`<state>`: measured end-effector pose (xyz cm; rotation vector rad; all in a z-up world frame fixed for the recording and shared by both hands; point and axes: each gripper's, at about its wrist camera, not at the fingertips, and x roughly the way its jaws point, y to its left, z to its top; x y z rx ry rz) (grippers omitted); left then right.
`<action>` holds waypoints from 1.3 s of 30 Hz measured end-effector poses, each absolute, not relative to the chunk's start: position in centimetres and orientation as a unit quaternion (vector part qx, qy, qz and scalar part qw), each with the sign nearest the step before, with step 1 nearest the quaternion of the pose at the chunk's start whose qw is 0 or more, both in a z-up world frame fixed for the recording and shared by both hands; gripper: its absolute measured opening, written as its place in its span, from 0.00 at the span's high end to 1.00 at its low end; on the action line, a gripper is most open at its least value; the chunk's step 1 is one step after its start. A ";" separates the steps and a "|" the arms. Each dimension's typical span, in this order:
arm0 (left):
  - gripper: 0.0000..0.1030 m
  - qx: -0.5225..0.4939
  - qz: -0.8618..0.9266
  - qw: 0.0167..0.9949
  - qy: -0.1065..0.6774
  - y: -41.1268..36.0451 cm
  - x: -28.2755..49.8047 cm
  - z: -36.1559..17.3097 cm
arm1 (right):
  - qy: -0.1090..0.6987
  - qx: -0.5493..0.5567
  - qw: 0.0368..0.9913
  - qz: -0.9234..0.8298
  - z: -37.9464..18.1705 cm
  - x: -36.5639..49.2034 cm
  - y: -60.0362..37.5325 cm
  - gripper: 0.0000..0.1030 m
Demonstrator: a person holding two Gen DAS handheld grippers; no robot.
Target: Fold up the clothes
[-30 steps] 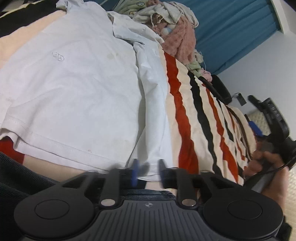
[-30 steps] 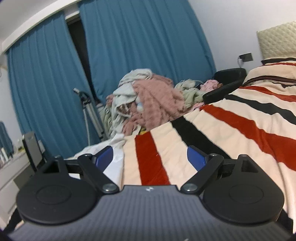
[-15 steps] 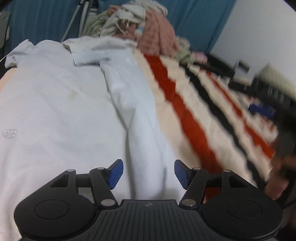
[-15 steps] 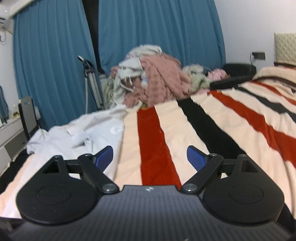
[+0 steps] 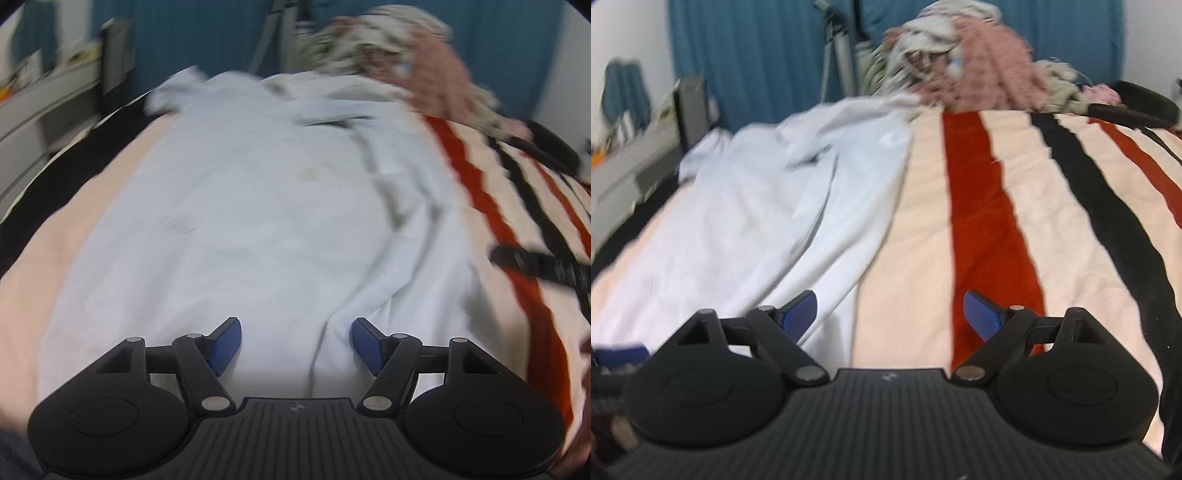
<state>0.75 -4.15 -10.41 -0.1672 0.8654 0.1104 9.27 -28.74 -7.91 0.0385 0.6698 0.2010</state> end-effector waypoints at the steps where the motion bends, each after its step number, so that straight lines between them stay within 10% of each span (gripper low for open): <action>1: 0.33 -0.092 0.061 0.898 0.425 -3.5 0.7 -10.5 | 0.334 0.009 0.937 0.103 -8.1 9.1 -28.2 0.15; 13: 0.33 -0.134 -0.029 0.913 0.385 -2.1 2.9 -6.2 | 0.287 0.052 0.954 0.063 -5.1 6.1 -28.2 0.15; 28: 0.32 -0.412 -0.008 0.851 0.327 2.7 35.5 -14.3 | 0.287 0.064 0.956 -0.004 -9.0 13.8 -30.1 0.15; 30: 0.47 -0.401 0.005 0.862 0.310 2.1 38.1 -14.5 | 0.288 0.065 0.955 -0.012 -9.5 14.9 -30.4 0.15; 32: 0.91 -0.361 0.018 0.882 0.304 1.6 39.5 -13.9 | 0.285 0.065 0.956 -0.011 -9.7 15.2 -30.3 0.15; 39: 0.94 -0.228 0.042 0.919 0.318 0.9 38.8 -11.8 | 0.275 0.063 0.959 -0.005 -10.2 16.0 -30.2 0.15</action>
